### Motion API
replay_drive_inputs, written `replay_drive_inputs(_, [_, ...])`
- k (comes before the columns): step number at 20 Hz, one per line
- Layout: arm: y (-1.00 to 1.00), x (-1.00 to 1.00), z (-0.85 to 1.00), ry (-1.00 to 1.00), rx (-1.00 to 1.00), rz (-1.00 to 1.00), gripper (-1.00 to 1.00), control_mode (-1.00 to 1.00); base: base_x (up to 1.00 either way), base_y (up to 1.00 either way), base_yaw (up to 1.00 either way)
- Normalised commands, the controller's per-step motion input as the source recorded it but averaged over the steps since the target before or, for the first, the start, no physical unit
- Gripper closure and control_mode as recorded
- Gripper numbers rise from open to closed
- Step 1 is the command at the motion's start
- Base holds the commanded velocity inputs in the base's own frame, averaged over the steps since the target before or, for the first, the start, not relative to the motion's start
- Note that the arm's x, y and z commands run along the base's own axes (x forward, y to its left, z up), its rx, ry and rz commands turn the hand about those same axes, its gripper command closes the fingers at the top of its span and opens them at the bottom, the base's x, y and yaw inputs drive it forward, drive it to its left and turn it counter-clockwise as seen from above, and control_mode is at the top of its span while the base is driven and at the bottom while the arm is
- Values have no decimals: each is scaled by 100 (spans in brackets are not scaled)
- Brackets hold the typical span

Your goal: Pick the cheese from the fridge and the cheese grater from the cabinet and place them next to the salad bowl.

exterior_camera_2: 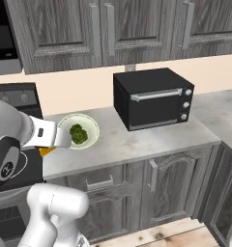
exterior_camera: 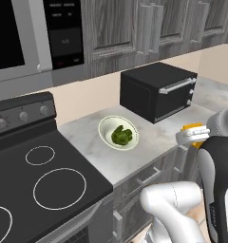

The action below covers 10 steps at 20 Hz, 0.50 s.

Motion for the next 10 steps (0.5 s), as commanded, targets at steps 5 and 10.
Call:
replay_drive_inputs(5, [0,0,0,0,0,0,100,100,0,0,0])
replay_drive_inputs(10, [0,0,0,0,0,0,100,100,0,0,0])
